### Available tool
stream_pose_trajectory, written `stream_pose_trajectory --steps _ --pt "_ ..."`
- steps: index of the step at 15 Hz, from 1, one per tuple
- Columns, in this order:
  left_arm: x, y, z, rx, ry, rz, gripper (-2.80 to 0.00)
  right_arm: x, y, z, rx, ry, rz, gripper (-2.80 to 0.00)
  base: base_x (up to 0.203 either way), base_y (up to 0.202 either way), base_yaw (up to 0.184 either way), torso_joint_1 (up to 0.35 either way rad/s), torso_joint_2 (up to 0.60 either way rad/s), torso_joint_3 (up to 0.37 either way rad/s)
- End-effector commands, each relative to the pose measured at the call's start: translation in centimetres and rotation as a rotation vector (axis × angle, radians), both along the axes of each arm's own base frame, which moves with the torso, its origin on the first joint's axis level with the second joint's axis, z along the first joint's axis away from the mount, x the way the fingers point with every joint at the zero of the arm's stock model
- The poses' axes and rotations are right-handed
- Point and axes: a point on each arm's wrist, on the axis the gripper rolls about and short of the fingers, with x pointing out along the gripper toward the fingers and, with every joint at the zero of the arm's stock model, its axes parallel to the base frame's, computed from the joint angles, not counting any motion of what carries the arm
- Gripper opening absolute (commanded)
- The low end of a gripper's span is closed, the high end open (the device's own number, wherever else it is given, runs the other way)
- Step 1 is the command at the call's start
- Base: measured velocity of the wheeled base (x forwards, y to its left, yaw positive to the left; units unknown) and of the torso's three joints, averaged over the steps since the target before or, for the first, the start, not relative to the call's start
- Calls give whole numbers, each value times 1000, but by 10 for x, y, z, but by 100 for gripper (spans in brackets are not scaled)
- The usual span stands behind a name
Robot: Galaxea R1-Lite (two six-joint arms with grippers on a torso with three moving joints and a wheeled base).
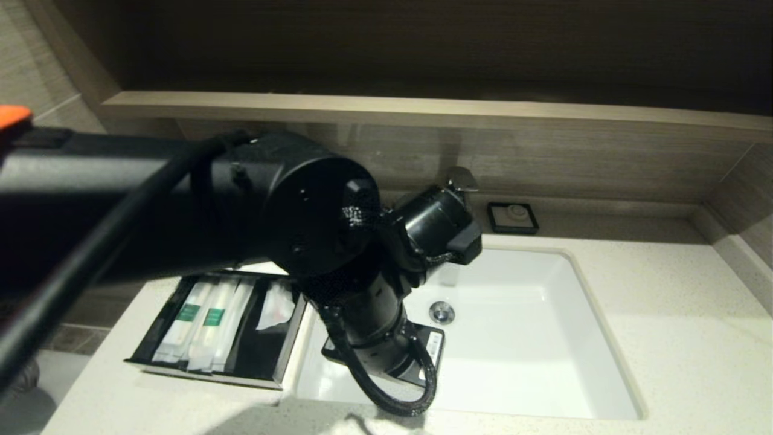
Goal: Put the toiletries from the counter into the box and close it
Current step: Pick up the bathroom toiletry
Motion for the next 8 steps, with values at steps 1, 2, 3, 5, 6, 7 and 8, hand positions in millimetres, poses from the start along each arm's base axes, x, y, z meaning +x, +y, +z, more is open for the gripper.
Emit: stream_pose_trajectory --steps 1,2,3,5,6,7,8 --pt "-12 -9 -1 10 8 -38 -93 0 0 0 -1 -1 0 -280 0 0 0 0 0 0" --pt "-18 -12 -1 15 14 -55 0 0 0 0 0 -1 0 -280 0 0 0 0 0 0" --pt "-24 -16 -4 27 22 -73 0 0 0 0 0 -1 0 -280 0 0 0 0 0 0" --pt "-26 -26 -16 63 45 -86 0 0 0 0 1 -1 0 -280 0 0 0 0 0 0" --pt "-26 -29 -23 78 56 -84 0 0 0 0 1 -1 0 -280 0 0 0 0 0 0" --pt "-27 -32 -27 88 64 -84 0 0 0 0 1 -1 0 -280 0 0 0 0 0 0" --pt "-30 -37 -32 102 72 -95 0 0 0 0 1 -1 0 -280 0 0 0 0 0 0"
